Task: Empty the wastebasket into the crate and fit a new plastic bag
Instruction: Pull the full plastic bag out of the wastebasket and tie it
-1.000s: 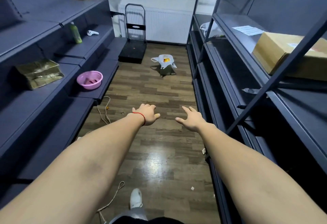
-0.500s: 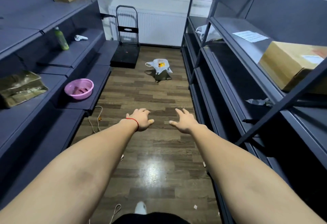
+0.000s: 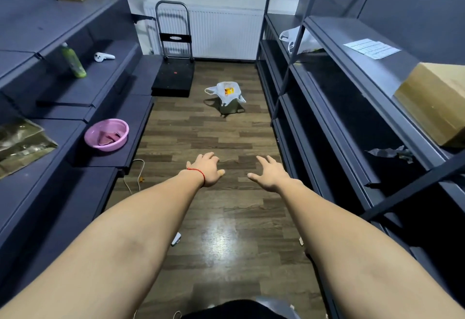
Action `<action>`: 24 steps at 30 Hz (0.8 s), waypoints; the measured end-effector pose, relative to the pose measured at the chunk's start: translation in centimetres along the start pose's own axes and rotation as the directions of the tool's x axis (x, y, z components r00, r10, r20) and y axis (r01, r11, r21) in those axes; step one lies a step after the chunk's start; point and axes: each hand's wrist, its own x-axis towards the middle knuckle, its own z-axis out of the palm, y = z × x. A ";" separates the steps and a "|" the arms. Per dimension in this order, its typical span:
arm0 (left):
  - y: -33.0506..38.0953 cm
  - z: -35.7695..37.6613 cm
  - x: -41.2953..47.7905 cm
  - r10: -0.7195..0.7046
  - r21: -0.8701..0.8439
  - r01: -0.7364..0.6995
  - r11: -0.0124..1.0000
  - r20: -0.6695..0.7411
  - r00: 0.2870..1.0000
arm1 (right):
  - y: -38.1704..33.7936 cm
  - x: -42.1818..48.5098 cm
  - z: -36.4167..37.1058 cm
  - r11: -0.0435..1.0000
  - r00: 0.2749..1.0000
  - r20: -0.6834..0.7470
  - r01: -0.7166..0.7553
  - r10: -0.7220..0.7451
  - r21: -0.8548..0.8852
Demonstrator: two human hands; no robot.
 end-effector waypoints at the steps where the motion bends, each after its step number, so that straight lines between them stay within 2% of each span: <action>1: 0.1 -0.1 0.7 -0.002 -0.002 0.002 1.000 0.010 1.000 | 0.2 0.7 0.0 1.000 1.000 0.012 -0.005 0.005 0.000; 14: 2.5 -2.3 12.8 -0.078 -0.057 0.078 0.995 -0.003 0.997 | 3.2 14.4 -4.0 0.995 0.995 0.074 0.062 -0.068 0.075; 24: 5.8 -5.2 21.5 -0.126 -0.069 0.124 0.990 -0.016 0.992 | 5.7 23.4 -8.6 0.992 0.989 0.090 0.112 -0.117 0.060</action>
